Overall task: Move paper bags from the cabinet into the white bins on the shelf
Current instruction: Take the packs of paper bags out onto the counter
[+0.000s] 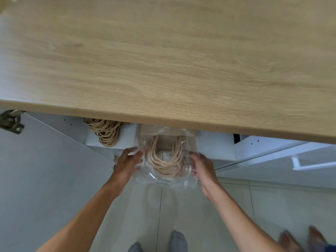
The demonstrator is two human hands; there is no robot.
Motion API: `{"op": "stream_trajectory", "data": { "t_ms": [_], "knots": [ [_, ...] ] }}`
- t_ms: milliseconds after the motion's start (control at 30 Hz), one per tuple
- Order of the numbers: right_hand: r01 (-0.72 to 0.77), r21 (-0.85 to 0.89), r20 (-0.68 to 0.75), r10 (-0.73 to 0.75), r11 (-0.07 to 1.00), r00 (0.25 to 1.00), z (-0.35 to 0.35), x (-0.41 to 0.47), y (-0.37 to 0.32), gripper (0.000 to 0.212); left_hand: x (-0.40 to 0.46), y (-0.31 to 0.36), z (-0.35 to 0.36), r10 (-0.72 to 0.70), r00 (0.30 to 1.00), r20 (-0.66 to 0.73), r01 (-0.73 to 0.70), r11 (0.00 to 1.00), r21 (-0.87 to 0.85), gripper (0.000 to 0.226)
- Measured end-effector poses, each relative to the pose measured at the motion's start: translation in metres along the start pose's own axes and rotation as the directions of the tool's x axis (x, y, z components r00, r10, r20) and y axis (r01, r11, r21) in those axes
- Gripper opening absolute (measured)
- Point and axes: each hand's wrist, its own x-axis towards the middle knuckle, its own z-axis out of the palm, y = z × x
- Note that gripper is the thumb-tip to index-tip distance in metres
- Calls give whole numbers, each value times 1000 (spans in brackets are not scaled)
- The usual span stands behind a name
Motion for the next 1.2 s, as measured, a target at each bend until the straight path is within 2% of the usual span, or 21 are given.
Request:
{"op": "stream_trajectory", "data": {
  "t_ms": [67,100,233,267,367,467,567,667,767,833,967,1033,1100,1133,1200],
  "knots": [
    [-54,87,45,50,995,998,-4,-12,7,39,-11,-8,-10,-37,999,17,38,999,-9,43],
    [-72,118,56,66,990,996,-7,-16,8,42,-13,-11,-15,-57,998,37,58,998,-11,43],
    [-51,55,42,48,997,998,-14,-8,-9,90,4,1,-23,-137,989,49,139,989,-44,67],
    [-36,28,69,34,999,997,-12,-4,-19,94,12,7,-21,-144,988,47,147,987,-61,68],
    [-10,-89,142,23,996,990,-4,3,-45,87,34,23,-7,-150,985,81,154,987,-35,70],
    [-1,-245,131,34,970,991,3,6,-50,80,42,22,1,-128,989,70,124,990,61,77],
    [-7,-220,143,40,975,989,1,3,-40,58,35,14,-4,-136,987,82,131,989,68,82],
    [-50,-184,294,103,982,950,-7,-8,-24,59,19,3,-19,-159,973,167,147,986,84,63],
    [-125,-165,401,182,978,898,-16,-23,-7,50,0,-7,-34,-202,946,254,162,972,171,69],
    [-161,-96,429,187,982,884,-19,-40,0,47,-17,-13,-38,-218,947,234,171,963,206,73],
    [-208,30,415,177,978,892,-24,-88,0,59,-72,-3,-44,-247,938,243,210,963,170,63],
    [-219,22,411,191,975,892,-30,-112,-4,69,-97,3,-51,-265,934,238,228,958,173,77],
    [-220,27,423,188,975,886,-34,-141,-13,54,-121,11,-59,-292,933,213,264,953,152,96],
    [-223,36,431,186,974,883,-35,-155,-18,51,-134,16,-62,-293,934,204,270,953,136,97],
    [-228,39,451,186,973,873,-40,-180,-25,62,-158,33,-70,-288,932,221,267,956,121,87]
  ]
}}
